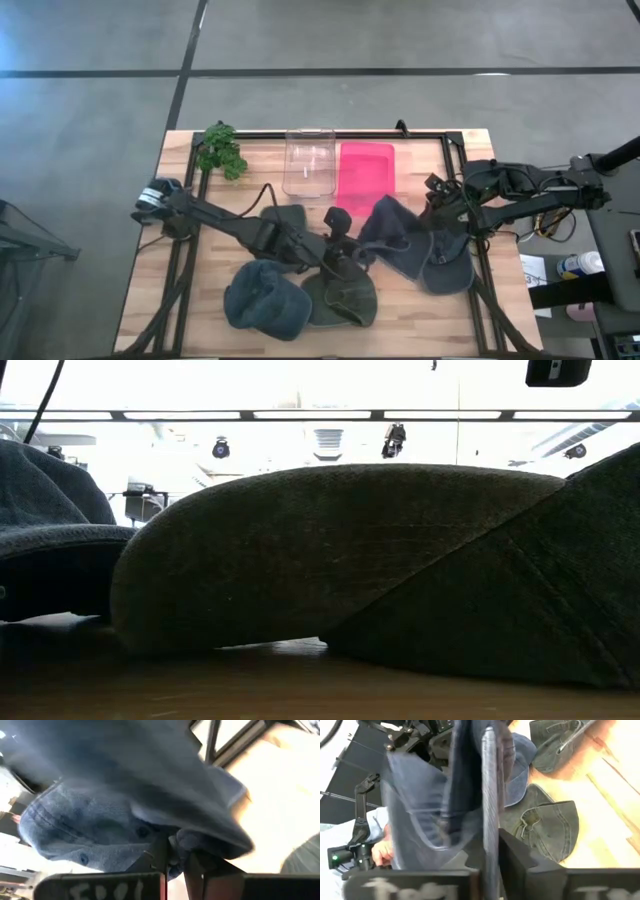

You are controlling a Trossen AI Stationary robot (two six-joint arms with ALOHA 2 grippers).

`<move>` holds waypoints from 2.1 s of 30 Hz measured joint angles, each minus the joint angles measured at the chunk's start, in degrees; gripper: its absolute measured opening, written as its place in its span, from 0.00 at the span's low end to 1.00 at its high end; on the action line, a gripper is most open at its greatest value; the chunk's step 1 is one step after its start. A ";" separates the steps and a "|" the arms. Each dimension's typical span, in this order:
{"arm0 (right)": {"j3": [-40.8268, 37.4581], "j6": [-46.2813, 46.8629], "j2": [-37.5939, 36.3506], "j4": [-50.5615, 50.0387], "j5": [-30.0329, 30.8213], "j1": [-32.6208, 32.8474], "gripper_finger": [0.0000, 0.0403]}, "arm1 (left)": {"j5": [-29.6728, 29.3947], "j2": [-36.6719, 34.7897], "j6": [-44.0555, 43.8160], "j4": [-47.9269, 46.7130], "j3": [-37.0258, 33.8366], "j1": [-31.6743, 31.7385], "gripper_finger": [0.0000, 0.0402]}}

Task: Pick & Place hat
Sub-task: Put the middle blue cap into the transparent bin

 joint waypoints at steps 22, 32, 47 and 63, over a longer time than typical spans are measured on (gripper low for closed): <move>5.10 2.79 -6.84 -23.45 4.93 -0.55 0.74 | 8.45 1.69 -29.79 -43.06 20.48 9.19 0.07; 4.70 3.60 -8.34 -23.63 6.18 -0.55 0.69 | 15.60 11.28 -36.13 -66.31 42.05 26.76 0.07; 4.40 -1.42 -8.56 -23.95 6.44 -0.55 0.63 | 16.49 7.33 -30.62 -71.27 42.93 44.43 0.07; 1.95 -1.77 -8.77 -24.01 6.83 -0.55 0.61 | 24.96 13.30 -23.90 -71.03 26.73 45.46 0.07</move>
